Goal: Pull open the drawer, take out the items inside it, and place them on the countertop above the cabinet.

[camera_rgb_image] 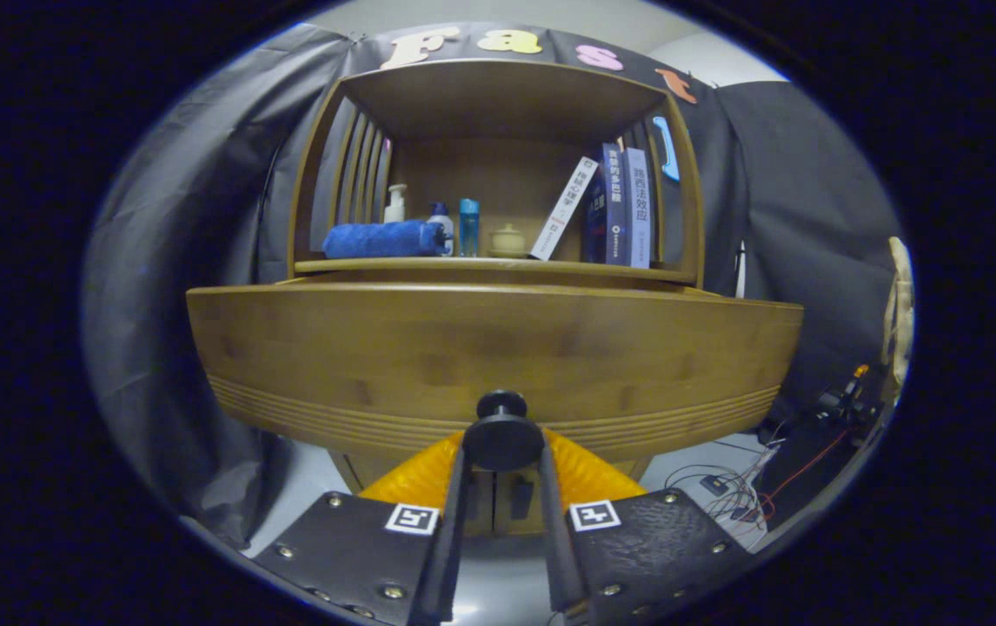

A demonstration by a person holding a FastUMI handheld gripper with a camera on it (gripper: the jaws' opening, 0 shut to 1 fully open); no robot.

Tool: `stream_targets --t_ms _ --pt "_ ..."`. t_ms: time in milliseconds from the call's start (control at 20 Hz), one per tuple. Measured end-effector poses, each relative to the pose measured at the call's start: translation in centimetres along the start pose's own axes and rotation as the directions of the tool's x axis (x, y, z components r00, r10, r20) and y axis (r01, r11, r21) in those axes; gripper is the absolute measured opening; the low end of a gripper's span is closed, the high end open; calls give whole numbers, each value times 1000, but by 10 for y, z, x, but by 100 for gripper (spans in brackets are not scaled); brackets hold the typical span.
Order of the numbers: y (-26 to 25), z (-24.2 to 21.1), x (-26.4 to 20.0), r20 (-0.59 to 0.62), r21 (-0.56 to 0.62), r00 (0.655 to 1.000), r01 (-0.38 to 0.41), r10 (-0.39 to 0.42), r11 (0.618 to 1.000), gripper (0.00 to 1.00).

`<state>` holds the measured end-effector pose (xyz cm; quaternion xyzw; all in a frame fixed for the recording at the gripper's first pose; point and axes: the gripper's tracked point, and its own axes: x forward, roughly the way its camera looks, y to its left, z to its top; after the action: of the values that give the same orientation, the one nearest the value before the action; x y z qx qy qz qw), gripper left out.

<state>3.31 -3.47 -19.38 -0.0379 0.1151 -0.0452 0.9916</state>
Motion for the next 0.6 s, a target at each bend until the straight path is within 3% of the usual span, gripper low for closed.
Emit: stream_targets --t_ms 150,200,600 --pt "2 2 -2 4 -17 1000 -5 6 1000 33" --pt "1 -1 -4 -1 -19 1000 0 0 1000 22" --pt "1 -19 -51 -55 50 998 -14 17 999 21"
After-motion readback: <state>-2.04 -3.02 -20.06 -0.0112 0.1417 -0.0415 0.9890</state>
